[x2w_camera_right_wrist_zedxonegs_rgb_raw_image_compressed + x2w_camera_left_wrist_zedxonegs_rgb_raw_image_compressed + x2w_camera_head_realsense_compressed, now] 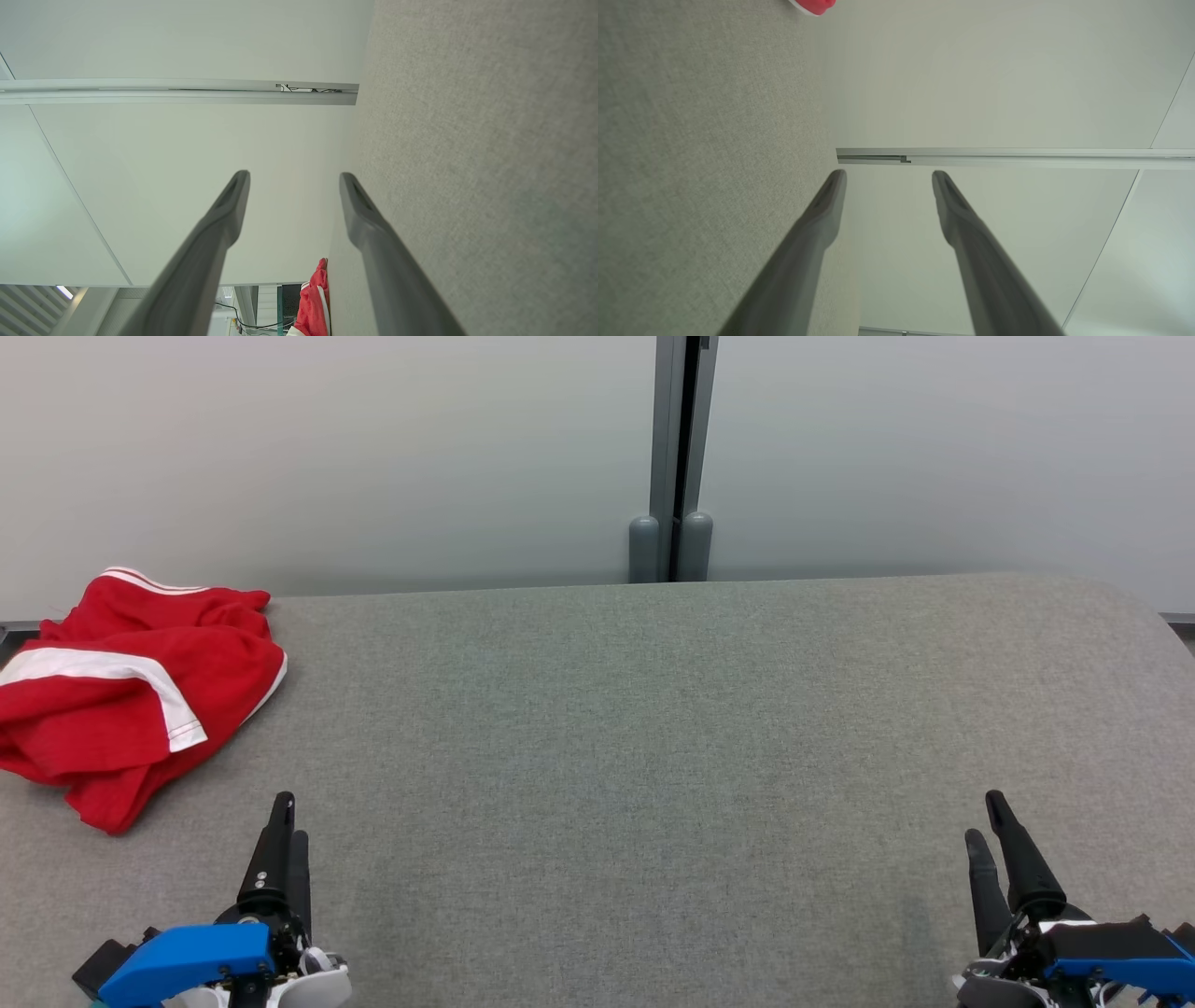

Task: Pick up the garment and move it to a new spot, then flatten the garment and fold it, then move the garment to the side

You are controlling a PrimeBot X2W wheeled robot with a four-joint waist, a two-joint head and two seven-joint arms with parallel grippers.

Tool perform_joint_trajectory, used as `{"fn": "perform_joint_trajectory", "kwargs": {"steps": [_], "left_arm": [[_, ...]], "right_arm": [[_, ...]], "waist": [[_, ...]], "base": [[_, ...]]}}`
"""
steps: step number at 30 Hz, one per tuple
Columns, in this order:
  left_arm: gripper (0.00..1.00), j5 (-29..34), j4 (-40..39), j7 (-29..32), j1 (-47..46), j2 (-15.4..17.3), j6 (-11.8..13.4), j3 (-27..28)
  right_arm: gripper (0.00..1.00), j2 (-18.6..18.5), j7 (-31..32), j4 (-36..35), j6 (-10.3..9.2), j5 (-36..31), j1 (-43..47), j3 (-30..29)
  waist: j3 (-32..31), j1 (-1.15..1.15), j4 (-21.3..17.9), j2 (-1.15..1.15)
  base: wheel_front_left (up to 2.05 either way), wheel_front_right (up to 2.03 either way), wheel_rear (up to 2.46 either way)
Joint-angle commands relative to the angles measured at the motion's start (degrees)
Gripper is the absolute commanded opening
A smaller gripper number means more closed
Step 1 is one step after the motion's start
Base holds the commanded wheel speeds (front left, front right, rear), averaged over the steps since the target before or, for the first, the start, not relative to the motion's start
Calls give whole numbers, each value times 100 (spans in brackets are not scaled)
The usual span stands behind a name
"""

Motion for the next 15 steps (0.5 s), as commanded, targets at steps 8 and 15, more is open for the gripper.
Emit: {"fn": "perform_joint_trajectory", "kwargs": {"steps": [8,15], "left_arm": [[100,607,-317,-245,-101,29,84,-139],[100,1401,-580,-411,-117,30,230,-330]], "right_arm": [[100,-32,-249,-210,21,-600,-37,-23],[100,-38,-415,-437,23,-1421,-9,-46]], "waist": [[7,0,1,0],[12,0,6,0]], "base": [[0,0,0],[0,0,0]]}}
